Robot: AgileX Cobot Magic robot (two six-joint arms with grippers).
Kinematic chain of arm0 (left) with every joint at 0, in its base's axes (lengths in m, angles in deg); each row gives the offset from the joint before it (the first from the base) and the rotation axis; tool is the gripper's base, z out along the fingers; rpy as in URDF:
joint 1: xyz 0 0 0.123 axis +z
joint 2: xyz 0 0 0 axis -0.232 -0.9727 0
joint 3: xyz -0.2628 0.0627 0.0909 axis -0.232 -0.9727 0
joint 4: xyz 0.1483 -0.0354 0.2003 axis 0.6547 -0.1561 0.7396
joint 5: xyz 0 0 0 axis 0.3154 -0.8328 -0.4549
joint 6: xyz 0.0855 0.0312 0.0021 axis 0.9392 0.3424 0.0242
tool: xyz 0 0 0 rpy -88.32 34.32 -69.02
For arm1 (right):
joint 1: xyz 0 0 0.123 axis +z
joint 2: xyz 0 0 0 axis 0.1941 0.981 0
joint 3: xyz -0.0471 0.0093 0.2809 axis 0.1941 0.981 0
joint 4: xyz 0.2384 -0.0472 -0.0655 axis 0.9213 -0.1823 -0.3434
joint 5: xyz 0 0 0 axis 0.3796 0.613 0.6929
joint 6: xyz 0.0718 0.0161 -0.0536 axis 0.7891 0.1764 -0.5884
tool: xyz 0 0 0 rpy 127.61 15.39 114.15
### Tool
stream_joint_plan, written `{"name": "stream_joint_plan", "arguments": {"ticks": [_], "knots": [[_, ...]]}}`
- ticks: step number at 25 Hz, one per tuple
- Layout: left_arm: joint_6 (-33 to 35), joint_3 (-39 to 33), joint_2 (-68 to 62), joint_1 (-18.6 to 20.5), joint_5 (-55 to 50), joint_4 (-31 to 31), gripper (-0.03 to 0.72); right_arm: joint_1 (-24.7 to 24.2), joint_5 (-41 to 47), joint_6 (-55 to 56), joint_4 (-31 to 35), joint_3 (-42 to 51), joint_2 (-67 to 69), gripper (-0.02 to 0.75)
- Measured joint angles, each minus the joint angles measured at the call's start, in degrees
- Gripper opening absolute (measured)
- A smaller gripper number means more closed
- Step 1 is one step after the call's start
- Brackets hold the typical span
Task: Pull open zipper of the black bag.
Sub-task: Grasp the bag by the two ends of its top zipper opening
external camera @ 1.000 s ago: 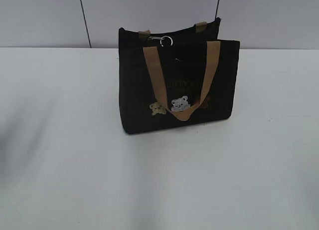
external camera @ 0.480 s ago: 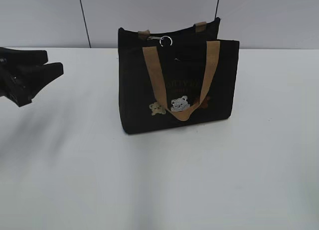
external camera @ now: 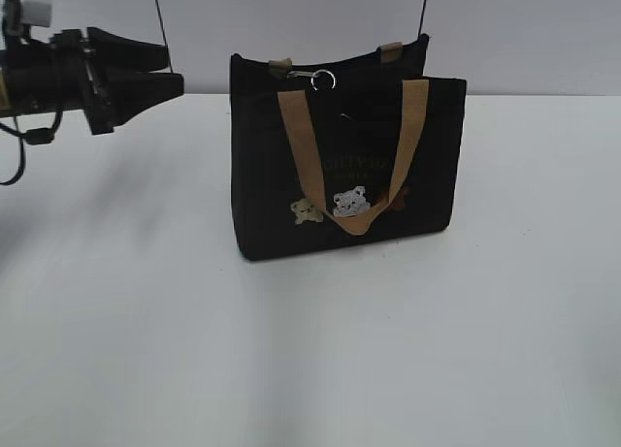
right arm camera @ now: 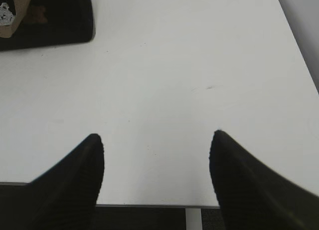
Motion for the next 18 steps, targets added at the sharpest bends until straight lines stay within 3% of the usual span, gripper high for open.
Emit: {"name": "stream_joint_plan", "arguments": {"ticks": [5,8,18], "knots": [[-7.23,14.25,-9.50,-4.46,0.06,7.67,0.440,0.00,0.00,0.00,0.00,0.00,0.00,0.501],[-8.85,19.97,-13.86,-5.61,0.10,8.77,0.440,0.00,0.00,0.00,0.00,0.00,0.00,0.501],[-12.68,27.81,-19.57,-9.32,0.04,8.96,0.440,0.00,0.00,0.00,0.00,0.00,0.00,0.501]]}}
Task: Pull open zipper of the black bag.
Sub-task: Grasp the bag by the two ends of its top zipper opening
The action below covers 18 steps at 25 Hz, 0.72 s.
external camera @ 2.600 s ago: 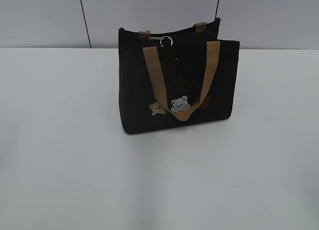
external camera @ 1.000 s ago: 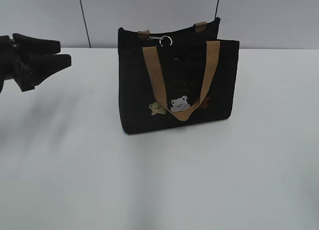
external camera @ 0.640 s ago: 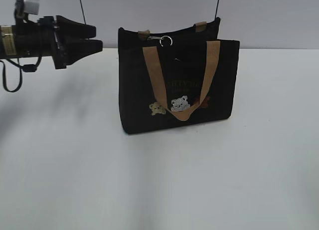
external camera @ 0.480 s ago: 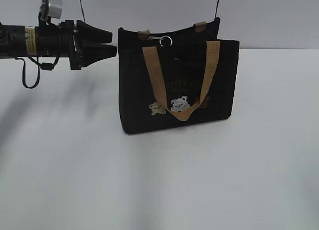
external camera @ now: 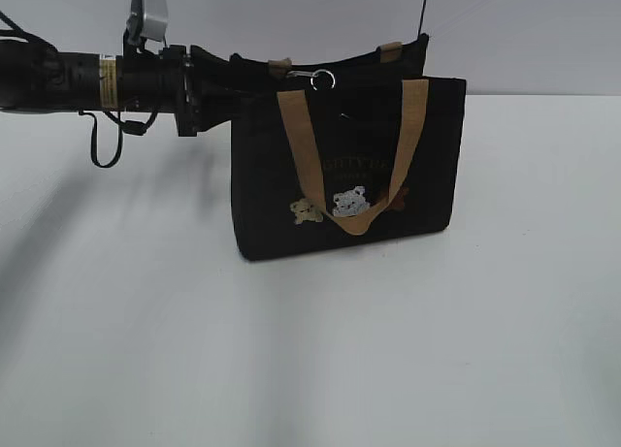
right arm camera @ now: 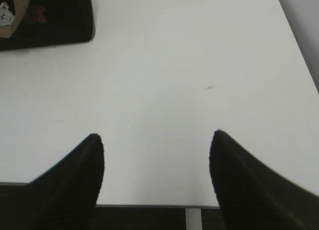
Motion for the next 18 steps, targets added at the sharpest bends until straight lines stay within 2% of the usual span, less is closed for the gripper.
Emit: {"name": "stream_joint_plan", "arguments": {"ticks": [3,6,12,18], "knots": [[-0.23,0.00,-0.18,-0.83,0.05,0.00,0.436,0.00,0.00,0.00,0.00,0.00,0.00,0.501],[-0.38,0.00,-0.18,-0.88,0.05,0.00,0.382,0.00,0.00,0.00,0.00,0.00,0.00,0.501],[-0.38,0.00,-0.18,-0.83,-0.17,0.13,0.038,0.00,0.00,0.00,0.00,0.00,0.00,0.501],[-0.38,0.00,-0.25,-0.88,-0.03,0.20,0.021,0.00,0.00,0.00,0.00,0.00,0.00,0.501]]}}
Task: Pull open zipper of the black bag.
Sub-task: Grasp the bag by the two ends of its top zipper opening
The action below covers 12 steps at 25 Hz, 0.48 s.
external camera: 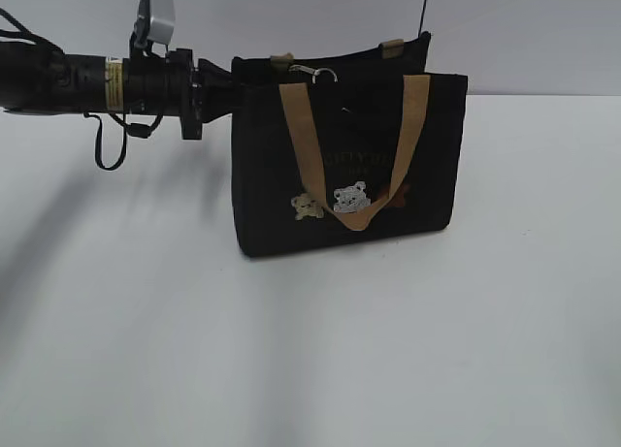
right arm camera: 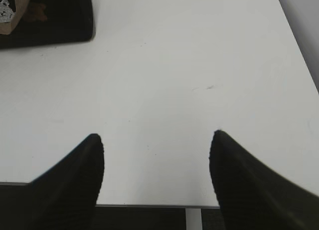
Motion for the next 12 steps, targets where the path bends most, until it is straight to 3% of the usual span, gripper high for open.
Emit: {"name": "stream_joint_plan", "arguments": {"ticks": [12], "knots": [[0.00,0.00,0.00,-0.05,0.31,0.72,0.019,0.00,0.00,0.00,0.00,0.00,0.00,0.501]]}}
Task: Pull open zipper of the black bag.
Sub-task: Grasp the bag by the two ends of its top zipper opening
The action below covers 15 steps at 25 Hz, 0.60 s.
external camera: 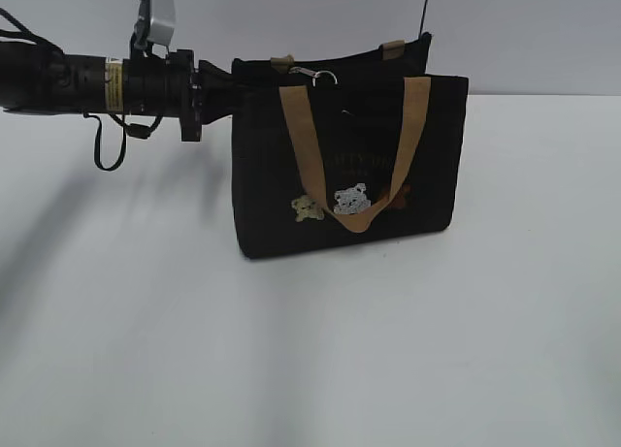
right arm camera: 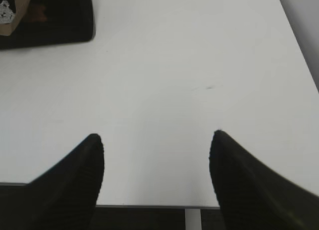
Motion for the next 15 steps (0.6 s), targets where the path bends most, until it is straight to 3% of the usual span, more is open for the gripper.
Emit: {"name": "stream_joint_plan", "arguments": {"ticks": [9,15], "knots": [[0.00,0.00,0.00,0.01,0.18,0.40,0.019,0.00,-0.29,-0.40,0.06,-0.69,1.64,0.501],[0.00,0.00,0.00,-0.06,0.24,0.59,0.019,0.00,-1.29,-4.19,5.59,-6.53,11.66,0.501]]}}
